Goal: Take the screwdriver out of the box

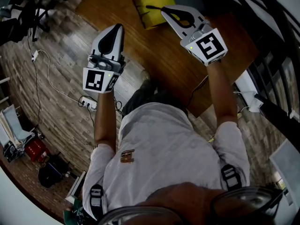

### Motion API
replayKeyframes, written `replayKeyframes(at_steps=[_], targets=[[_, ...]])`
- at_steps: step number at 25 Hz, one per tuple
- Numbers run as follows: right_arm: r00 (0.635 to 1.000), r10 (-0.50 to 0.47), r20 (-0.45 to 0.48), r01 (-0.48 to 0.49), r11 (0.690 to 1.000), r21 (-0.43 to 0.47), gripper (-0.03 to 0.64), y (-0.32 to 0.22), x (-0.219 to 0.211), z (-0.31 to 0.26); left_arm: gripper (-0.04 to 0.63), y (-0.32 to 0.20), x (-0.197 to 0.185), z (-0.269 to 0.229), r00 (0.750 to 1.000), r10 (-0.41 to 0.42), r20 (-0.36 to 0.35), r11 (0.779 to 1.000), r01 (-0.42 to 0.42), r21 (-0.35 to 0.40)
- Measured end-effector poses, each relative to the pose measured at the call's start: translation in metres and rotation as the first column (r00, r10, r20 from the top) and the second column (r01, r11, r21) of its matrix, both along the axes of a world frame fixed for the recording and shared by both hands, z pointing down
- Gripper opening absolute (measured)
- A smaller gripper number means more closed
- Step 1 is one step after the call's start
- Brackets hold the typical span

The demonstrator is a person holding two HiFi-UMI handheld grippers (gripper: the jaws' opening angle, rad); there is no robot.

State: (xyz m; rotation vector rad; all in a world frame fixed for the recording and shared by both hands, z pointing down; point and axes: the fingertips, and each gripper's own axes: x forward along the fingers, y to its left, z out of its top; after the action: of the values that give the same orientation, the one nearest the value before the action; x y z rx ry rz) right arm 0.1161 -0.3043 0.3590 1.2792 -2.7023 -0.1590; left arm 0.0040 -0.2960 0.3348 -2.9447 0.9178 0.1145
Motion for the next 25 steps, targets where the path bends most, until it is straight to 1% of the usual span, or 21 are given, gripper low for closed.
replayKeyframes(at_steps=[6, 11, 15, 18, 25], targets=[[0.989, -0.021, -0.149, 0.005, 0.994, -0.107, 0.034, -0.036, -0.013, 0.030, 0.018, -0.033, -0.004, 0.017, 0.999, 0.031, -0.006, 0.999, -0.032, -0.019], [0.959, -0.061, -0.277, 0.015, 0.987, -0.162, 0.034, -0.064, -0.030, 0.055, 0.018, -0.064, -0.009, 0.029, 0.999, 0.040, -0.014, 0.999, -0.040, -0.032], [0.935, -0.096, -0.343, 0.022, 0.977, -0.212, 0.035, -0.085, -0.038, 0.077, 0.018, -0.083, -0.011, 0.045, 0.999, 0.048, 0.007, 0.997, -0.047, -0.056], [0.912, -0.129, -0.389, 0.026, 0.966, -0.259, 0.035, -0.098, -0.040, 0.097, 0.018, -0.100, -0.008, 0.055, 0.999, 0.052, 0.007, 0.997, -0.051, -0.058], [0.868, -0.191, -0.458, 0.017, 0.934, -0.357, 0.035, -0.121, -0.042, 0.136, 0.019, -0.125, 0.002, 0.069, 0.997, 0.071, 0.018, 0.994, -0.070, -0.085]])
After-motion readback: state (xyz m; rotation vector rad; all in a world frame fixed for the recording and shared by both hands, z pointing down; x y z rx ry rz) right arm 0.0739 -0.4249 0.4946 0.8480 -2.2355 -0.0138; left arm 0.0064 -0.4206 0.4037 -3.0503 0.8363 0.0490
